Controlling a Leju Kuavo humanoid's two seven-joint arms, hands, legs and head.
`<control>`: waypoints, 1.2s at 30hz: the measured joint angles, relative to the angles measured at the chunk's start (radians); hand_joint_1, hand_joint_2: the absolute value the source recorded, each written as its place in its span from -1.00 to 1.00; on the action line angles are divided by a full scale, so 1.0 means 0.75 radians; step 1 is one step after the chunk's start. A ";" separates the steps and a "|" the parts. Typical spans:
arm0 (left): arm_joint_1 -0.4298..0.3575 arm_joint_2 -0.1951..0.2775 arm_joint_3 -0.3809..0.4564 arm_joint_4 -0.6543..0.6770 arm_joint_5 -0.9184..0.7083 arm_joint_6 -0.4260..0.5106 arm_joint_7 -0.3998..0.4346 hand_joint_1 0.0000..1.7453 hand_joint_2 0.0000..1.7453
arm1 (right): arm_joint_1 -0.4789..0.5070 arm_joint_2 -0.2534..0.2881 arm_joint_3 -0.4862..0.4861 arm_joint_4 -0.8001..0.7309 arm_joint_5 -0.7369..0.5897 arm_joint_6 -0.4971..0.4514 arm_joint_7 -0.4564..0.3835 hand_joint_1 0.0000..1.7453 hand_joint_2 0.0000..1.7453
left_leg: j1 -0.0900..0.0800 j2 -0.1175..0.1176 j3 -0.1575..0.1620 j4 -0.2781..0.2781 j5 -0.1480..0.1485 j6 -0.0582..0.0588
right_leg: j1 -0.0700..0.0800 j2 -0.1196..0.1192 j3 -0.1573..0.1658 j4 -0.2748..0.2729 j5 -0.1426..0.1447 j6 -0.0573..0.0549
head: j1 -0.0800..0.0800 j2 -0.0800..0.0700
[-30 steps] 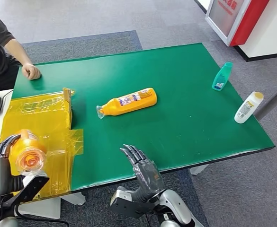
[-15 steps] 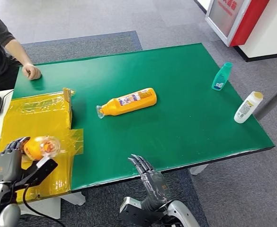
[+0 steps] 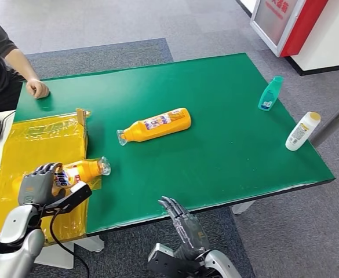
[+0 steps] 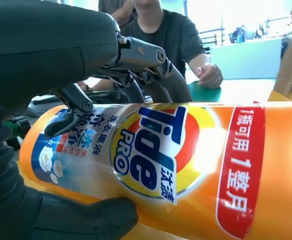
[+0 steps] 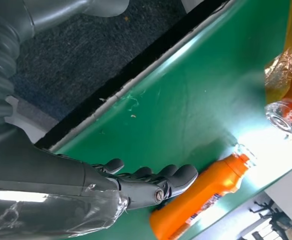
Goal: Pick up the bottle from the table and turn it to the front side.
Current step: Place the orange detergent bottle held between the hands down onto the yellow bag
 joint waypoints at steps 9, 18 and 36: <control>0.008 -0.002 -0.089 -0.011 0.015 -0.064 0.032 -1.00 1.00 | 0.011 0.000 0.000 0.024 -0.028 -0.013 0.001 -1.00 1.00 | 0.000 0.000 -0.001 0.000 0.000 0.000 | 0.000 0.000 0.000 0.000 0.000 0.000 | 0.000 0.000; 0.143 -0.022 -0.088 -0.317 -0.003 0.235 0.039 -1.00 1.00 | 0.058 -0.005 -0.013 0.012 -0.029 -0.057 0.034 -1.00 1.00 | 0.000 0.000 -0.002 0.000 -0.001 0.001 | 0.000 0.000 -0.002 0.000 -0.001 0.001 | 0.000 0.000; 0.500 -0.170 0.025 -0.767 1.233 0.217 -0.671 -1.00 1.00 | 0.161 -0.046 -0.042 -0.104 -0.091 -0.243 0.005 -1.00 1.00 | 0.000 0.000 -0.003 0.000 -0.006 0.003 | -0.001 0.000 -0.001 0.000 -0.005 0.003 | 0.000 0.000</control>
